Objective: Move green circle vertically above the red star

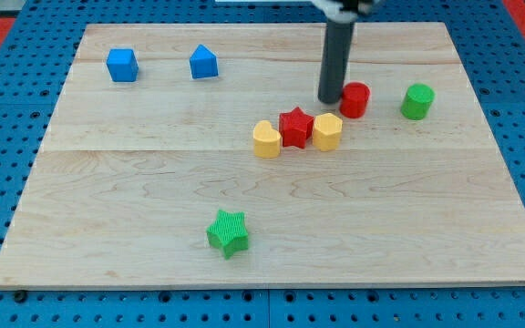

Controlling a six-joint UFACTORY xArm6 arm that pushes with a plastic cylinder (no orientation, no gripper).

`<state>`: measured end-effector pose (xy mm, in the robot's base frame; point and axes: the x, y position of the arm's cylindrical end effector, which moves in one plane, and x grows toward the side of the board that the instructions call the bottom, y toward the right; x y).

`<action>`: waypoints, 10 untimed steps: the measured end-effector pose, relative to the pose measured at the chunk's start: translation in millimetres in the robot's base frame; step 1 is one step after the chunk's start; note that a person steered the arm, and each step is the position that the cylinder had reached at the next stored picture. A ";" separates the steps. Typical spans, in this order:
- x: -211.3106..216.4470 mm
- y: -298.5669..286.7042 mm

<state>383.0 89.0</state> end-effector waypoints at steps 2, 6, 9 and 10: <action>47.4 109.8; -85.7 73.0; -56.0 9.2; -80.0 2.4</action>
<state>303.0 91.4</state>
